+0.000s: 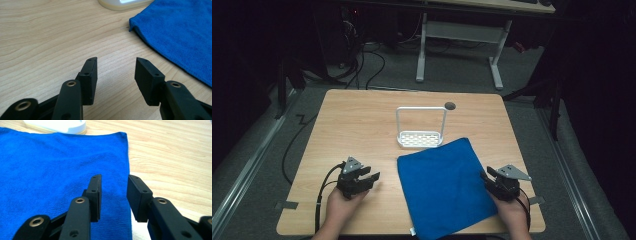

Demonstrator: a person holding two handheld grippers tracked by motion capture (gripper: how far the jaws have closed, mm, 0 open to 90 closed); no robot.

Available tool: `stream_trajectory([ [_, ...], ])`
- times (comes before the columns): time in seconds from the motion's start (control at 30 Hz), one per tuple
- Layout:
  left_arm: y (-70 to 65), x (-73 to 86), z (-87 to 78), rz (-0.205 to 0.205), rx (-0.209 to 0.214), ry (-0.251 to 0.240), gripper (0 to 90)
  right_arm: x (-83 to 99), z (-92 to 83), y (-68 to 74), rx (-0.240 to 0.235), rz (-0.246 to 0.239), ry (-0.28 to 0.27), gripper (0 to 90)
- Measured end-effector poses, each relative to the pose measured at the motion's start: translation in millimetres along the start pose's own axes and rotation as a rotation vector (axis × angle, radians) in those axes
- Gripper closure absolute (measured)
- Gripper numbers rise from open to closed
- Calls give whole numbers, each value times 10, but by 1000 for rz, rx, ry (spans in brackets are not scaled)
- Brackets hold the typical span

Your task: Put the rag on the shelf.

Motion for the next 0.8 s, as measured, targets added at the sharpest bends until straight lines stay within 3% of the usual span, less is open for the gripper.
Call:
stream_trajectory([
  [0.33, -57, -11, -16, 15, 3, -5, 532, 13, -13, -1, -18, 8, 2, 653],
  [0.6, -79, -37, -30, -5, 26, -17, 570, 12, 8, 6, -31, 0, 6, 653],
  [0.8, -263, -50, -30, 33, 78, 0, 657, 14, -2, -9, -33, 7, 6, 654],
])
Point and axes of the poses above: each handheld gripper's, and its own axes: z roughly forward along the jaws, x roughly out of its underside, y roughly to its left, the point moved 8 cm from there along z, roughly forward along the jaws, and after that the axes turned 9 degrees about -x, right-handed, at the moved point
